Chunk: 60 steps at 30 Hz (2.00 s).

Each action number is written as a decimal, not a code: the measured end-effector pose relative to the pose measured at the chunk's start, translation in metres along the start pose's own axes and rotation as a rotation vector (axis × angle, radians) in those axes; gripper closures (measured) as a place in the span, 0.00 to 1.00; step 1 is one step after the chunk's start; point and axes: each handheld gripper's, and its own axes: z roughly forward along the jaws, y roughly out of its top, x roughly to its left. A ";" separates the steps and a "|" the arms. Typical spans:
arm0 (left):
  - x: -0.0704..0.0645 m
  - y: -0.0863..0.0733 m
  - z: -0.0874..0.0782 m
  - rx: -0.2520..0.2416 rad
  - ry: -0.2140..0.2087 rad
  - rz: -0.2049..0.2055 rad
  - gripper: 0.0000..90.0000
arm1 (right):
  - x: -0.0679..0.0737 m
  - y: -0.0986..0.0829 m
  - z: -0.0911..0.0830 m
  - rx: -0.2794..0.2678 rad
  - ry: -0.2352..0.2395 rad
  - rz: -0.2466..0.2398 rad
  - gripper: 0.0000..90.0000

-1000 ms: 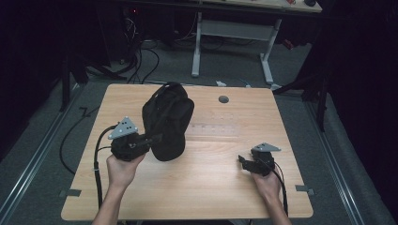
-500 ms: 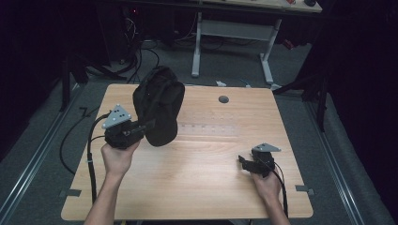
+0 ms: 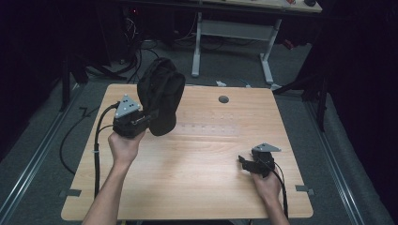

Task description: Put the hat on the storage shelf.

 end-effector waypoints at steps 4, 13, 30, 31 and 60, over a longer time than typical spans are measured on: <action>0.002 0.002 0.010 -0.005 0.024 0.012 0.93 | 0.000 0.000 0.000 0.000 -0.001 0.001 0.38; 0.006 0.000 0.027 -0.018 0.061 0.007 0.92 | 0.000 0.000 0.000 -0.001 -0.001 0.001 0.38; 0.007 -0.012 0.045 -0.015 0.103 0.030 0.92 | 0.000 0.000 0.000 0.000 -0.003 0.001 0.38; 0.007 -0.013 0.045 -0.017 0.106 0.032 0.92 | 0.000 0.000 0.000 0.000 -0.003 0.001 0.38; 0.025 -0.040 0.046 -0.003 0.131 -0.043 0.81 | 0.000 0.000 -0.001 0.001 -0.004 0.005 0.38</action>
